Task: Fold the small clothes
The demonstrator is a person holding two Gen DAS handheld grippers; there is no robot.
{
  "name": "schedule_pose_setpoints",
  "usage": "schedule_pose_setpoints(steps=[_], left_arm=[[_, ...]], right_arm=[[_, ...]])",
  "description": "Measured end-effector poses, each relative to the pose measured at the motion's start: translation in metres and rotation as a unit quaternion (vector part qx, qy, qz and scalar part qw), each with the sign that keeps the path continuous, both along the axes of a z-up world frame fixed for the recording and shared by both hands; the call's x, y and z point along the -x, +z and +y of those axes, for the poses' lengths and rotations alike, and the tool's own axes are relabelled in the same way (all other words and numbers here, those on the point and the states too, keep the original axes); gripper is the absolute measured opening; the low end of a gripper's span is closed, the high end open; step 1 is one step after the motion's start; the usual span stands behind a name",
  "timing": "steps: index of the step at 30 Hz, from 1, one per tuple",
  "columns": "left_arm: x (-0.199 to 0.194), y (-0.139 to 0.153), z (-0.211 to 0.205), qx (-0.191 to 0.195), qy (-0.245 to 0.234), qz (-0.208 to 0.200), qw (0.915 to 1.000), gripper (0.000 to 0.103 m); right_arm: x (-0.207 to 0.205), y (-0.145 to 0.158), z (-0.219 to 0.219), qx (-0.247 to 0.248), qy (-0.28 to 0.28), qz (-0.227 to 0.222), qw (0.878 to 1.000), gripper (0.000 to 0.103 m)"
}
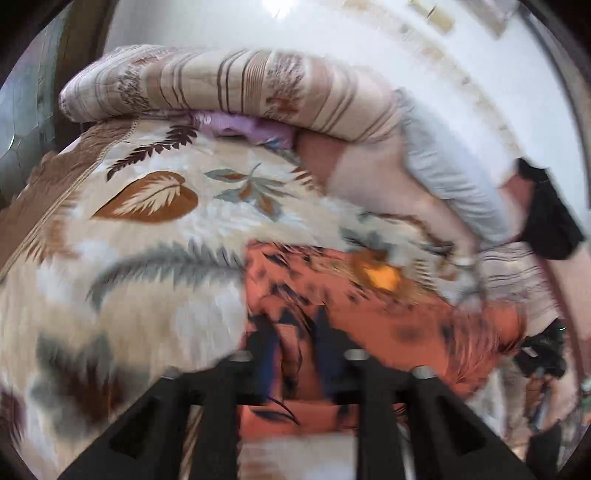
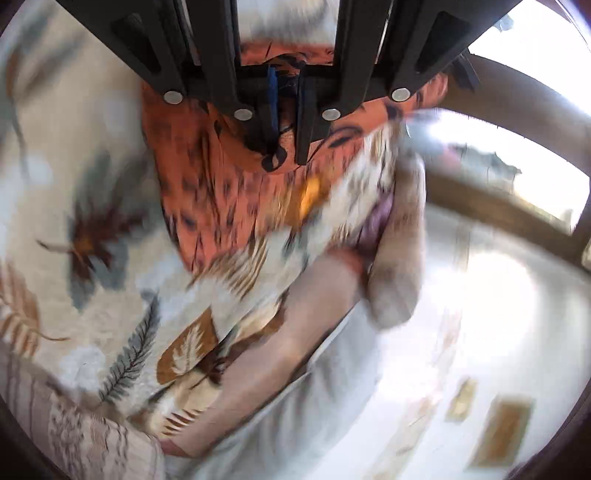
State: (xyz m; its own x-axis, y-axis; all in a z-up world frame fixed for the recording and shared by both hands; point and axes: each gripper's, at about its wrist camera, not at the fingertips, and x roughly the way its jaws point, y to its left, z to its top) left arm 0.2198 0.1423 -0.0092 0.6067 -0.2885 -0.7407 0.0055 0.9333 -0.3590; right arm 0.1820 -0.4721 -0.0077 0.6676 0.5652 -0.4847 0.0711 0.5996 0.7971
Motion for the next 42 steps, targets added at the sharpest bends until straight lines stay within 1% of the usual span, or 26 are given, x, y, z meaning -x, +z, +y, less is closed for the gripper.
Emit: schedule_pose_setpoints(steps=[1, 2, 3, 4, 5, 6, 7, 8, 10, 12, 14, 15, 17, 20, 23, 26, 29, 32, 33, 34, 35, 36, 37, 38, 39, 42], left_arm=[[-0.021, -0.018, -0.005, -0.028, 0.020, 0.018, 0.9992, 0.073], [-0.038, -0.038, -0.007, -0.055, 0.038, 0.037, 0.9971, 0.086], [-0.052, -0.059, -0.008, -0.076, 0.042, 0.066, 0.9941, 0.086], [-0.055, -0.075, -0.004, -0.080, 0.040, 0.095, 0.9914, 0.085], [-0.057, -0.090, 0.000, -0.069, 0.039, 0.118, 0.9898, 0.085], [-0.055, -0.096, 0.005, -0.054, 0.041, 0.122, 0.9902, 0.085], [-0.049, -0.096, 0.012, -0.040, 0.049, 0.113, 0.9916, 0.085], [-0.039, -0.091, 0.020, -0.034, 0.063, 0.095, 0.9929, 0.085], [-0.018, -0.078, 0.032, -0.029, 0.083, 0.070, 0.9937, 0.086], [0.016, -0.064, 0.045, -0.007, 0.103, 0.041, 0.9939, 0.086], [0.043, -0.057, 0.048, 0.015, 0.110, 0.035, 0.9931, 0.086], [0.060, -0.059, 0.046, 0.030, 0.102, 0.036, 0.9937, 0.086], [0.078, -0.067, 0.033, 0.042, 0.076, 0.042, 0.9953, 0.086], [0.085, -0.087, 0.007, 0.047, 0.044, 0.062, 0.9960, 0.086], [0.083, -0.101, -0.011, 0.052, 0.040, 0.078, 0.9948, 0.086], [0.077, -0.102, -0.015, 0.038, 0.058, 0.071, 0.9951, 0.086], [0.061, -0.103, -0.014, 0.032, 0.072, 0.072, 0.9943, 0.086], [0.049, -0.104, -0.012, 0.029, 0.080, 0.073, 0.9937, 0.086], [0.046, -0.105, -0.012, 0.021, 0.080, 0.074, 0.9938, 0.083], [0.042, -0.106, -0.015, 0.004, 0.081, 0.077, 0.9937, 0.062], [0.038, -0.106, -0.017, -0.016, 0.082, 0.085, 0.9929, 0.034], [0.033, -0.107, -0.017, -0.005, 0.078, 0.091, 0.9928, 0.027], [0.030, -0.107, -0.013, 0.018, 0.076, 0.102, 0.9917, 0.021], [0.027, -0.105, -0.010, 0.030, 0.077, 0.110, 0.9905, 0.017], [0.028, -0.097, -0.008, 0.030, 0.074, 0.107, 0.9910, 0.017], [0.042, -0.059, -0.011, 0.020, 0.062, 0.064, 0.9958, 0.016]], right_arm=[[-0.019, -0.011, 0.001, 0.013, -0.001, 0.006, 1.000, 0.027], [-0.036, -0.030, 0.002, 0.035, -0.019, 0.023, 0.999, 0.037], [-0.040, -0.044, -0.003, 0.051, -0.036, 0.044, 0.997, 0.063], [-0.042, -0.059, -0.001, 0.062, -0.060, 0.068, 0.994, 0.066], [-0.036, -0.072, -0.001, 0.057, -0.073, 0.076, 0.993, 0.066], [-0.029, -0.078, 0.001, 0.048, -0.070, 0.072, 0.994, 0.066], [-0.020, -0.080, 0.007, 0.055, -0.063, 0.067, 0.994, 0.066], [-0.007, -0.077, 0.013, 0.079, -0.061, 0.059, 0.993, 0.066], [0.022, -0.069, 0.018, 0.093, -0.066, 0.036, 0.993, 0.066], [0.050, -0.065, 0.024, 0.080, -0.074, 0.022, 0.994, 0.066], [0.079, -0.068, 0.035, 0.055, -0.074, 0.022, 0.995, 0.066], [0.090, -0.070, 0.041, 0.043, -0.072, 0.024, 0.996, 0.066], [0.106, -0.083, 0.059, 0.015, -0.062, 0.037, 0.997, 0.066], [0.106, -0.106, 0.074, -0.015, -0.058, 0.061, 0.996, 0.066], [0.091, -0.120, 0.081, -0.042, -0.075, 0.073, 0.994, 0.066], [0.085, -0.122, 0.084, -0.038, -0.105, 0.069, 0.991, 0.066], [0.076, -0.127, 0.081, -0.059, -0.136, 0.076, 0.986, 0.066], [0.069, -0.126, 0.081, -0.058, -0.157, 0.074, 0.983, 0.066], [0.066, -0.126, 0.080, -0.055, -0.161, 0.072, 0.983, 0.066], [0.064, -0.126, 0.079, -0.050, -0.163, 0.071, 0.983, 0.064], [0.059, -0.125, 0.079, -0.043, -0.163, 0.073, 0.983, 0.057], [0.054, -0.126, 0.077, -0.039, -0.159, 0.080, 0.983, 0.026], [0.049, -0.129, 0.078, -0.042, -0.146, 0.089, 0.984, 0.014], [0.044, -0.128, 0.078, -0.035, -0.141, 0.095, 0.985, 0.013], [0.040, -0.123, 0.080, -0.022, -0.134, 0.093, 0.986, 0.011], [0.042, -0.088, 0.080, -0.005, -0.126, 0.060, 0.990, 0.010]])
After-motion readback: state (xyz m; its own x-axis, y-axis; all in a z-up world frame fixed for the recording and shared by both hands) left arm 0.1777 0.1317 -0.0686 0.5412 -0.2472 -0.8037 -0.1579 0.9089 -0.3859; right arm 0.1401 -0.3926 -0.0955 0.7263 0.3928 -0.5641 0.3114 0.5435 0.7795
